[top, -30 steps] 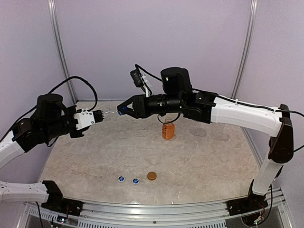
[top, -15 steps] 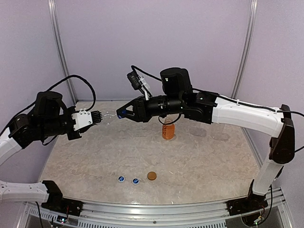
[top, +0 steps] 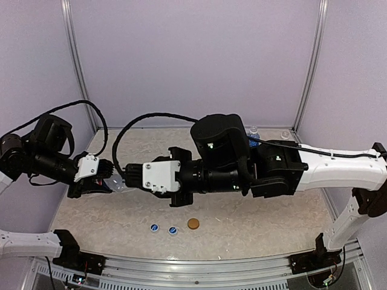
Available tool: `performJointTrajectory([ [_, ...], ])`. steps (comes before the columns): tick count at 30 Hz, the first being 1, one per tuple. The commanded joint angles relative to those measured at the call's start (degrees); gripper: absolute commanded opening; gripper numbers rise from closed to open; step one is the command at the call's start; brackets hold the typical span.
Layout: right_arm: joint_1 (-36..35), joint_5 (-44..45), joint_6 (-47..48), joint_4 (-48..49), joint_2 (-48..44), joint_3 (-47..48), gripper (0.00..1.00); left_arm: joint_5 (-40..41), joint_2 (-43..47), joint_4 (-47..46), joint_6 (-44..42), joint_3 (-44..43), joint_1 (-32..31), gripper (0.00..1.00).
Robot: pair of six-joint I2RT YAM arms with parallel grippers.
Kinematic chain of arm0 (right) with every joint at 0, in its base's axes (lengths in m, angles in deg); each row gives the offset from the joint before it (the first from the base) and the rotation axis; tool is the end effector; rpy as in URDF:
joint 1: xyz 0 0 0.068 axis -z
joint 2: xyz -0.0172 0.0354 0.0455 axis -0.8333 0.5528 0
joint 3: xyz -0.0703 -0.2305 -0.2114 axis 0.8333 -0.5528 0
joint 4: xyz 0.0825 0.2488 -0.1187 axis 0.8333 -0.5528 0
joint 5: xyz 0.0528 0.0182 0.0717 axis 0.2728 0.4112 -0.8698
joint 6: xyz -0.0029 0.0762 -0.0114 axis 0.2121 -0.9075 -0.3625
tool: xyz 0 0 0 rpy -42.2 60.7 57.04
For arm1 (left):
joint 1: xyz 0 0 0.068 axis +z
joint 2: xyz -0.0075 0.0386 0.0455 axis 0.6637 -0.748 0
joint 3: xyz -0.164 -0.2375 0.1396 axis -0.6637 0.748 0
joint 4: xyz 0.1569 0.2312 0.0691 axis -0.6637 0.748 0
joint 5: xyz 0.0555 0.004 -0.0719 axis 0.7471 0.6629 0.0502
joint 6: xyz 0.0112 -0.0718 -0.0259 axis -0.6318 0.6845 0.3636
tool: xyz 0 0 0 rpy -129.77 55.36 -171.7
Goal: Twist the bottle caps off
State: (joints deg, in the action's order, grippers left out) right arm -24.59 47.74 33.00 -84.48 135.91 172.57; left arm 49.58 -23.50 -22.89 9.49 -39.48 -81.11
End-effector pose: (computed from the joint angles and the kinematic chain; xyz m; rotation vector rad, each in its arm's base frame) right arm 0.0751 0.4385 0.4382 -1.5715 1.1003 0.4921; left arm 0.1025 -0.1123 0.3927 1.7704 1.5854 -0.3186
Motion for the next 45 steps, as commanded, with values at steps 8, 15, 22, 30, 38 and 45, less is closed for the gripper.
performJointTrajectory([
  [8,-6.9,34.7,43.6,17.2,-6.4,-14.1,0.00,1.7,0.8,4.4,-3.5,5.8,-0.7,0.21],
  [15,-6.8,33.0,33.5,17.2,-9.5,-17.4,0.00,4.2,2.5,-1.3,-1.3,9.4,0.0,0.20],
  [22,2.6,24.9,-7.5,-1.0,-9.0,-14.6,0.00,4.0,3.9,-14.0,15.3,9.4,5.5,0.20],
  [30,10.1,12.9,-47.5,-22.7,-0.1,-17.3,0.00,-10.6,9.5,-25.0,39.2,11.8,19.6,0.27],
  [38,13.3,4.7,-56.9,-25.0,11.3,-19.7,0.00,-16.8,18.6,-34.1,48.5,26.5,25.6,0.30],
  [45,13.4,2.5,-56.6,-28.9,20.3,-15.4,0.00,-21.0,25.2,-38.0,53.6,33.7,29.3,0.29],
])
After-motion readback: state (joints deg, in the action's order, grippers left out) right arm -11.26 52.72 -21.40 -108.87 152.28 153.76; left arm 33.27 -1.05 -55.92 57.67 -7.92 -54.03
